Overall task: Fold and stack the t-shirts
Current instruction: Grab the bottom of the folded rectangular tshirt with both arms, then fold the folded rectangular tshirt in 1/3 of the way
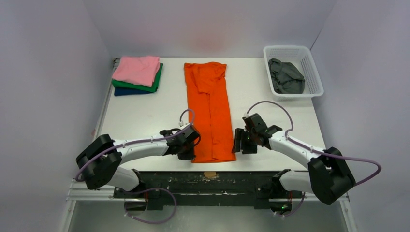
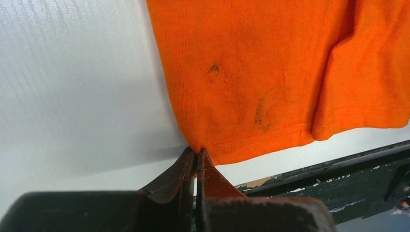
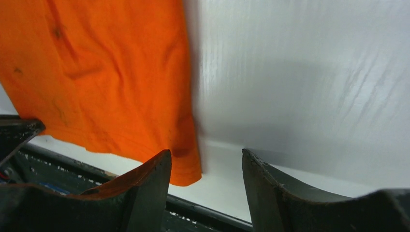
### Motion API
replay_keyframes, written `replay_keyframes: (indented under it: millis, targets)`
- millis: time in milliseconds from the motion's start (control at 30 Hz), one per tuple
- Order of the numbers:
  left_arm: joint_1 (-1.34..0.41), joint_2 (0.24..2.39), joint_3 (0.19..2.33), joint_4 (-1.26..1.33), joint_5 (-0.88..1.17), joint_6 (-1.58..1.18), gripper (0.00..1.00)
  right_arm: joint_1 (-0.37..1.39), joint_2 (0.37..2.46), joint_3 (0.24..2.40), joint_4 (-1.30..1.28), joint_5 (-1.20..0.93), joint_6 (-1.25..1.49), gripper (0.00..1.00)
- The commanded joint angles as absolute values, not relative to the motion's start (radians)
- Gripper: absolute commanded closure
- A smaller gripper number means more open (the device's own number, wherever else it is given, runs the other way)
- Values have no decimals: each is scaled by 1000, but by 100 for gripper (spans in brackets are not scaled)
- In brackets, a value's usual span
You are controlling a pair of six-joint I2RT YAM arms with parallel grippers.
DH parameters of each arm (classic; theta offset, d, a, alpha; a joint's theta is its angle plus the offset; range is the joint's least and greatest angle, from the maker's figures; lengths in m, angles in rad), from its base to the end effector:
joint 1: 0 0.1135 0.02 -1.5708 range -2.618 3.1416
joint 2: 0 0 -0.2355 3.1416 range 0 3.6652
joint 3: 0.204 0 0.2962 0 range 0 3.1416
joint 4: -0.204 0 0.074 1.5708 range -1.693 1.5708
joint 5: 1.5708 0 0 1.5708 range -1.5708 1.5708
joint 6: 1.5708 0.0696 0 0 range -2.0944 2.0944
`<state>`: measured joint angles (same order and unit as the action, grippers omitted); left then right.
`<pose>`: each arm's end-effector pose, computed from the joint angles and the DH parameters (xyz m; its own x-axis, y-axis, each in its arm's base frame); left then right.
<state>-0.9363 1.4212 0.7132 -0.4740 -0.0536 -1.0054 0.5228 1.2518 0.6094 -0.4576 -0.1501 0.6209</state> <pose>0.1800 -0.2383 0.0705 -0.9628 -0.1143 -0.2449 -0.0387 0.9552 -0.2935 0.2366 0.1484 0.0841 -0.9494 0.1168 -0.2914 -0.0001 0.9281 0.3723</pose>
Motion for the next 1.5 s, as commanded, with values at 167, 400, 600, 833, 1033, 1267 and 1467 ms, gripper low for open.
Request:
replay_keyframes:
  millis: [167, 400, 600, 833, 1033, 1267, 1467]
  targets:
    - [-939, 1384, 650, -444, -24, -1021, 100, 554, 1239, 517, -433, -365, 602, 52]
    - [-946, 1358, 630, -431, -11, -1035, 100, 569, 1256, 500, -396, -378, 601, 87]
    - [-948, 1268, 629, -392, -24, -1001, 100, 571, 1166, 581, -408, -327, 589, 100]
    - [-851, 1269, 750, -378, 41, -929, 100, 570, 1146, 708, -343, -232, 657, 100]
    - [-679, 1321, 880, -391, 59, -857, 100, 568, 1306, 860, -250, -109, 694, 100]
    - [-545, 1505, 1108, -474, 60, -796, 100, 546, 1497, 1105, -291, 56, 681, 100]
    - [-473, 1620, 1234, -478, 63, -772, 100, 498, 1587, 1181, -228, 90, 656, 100]
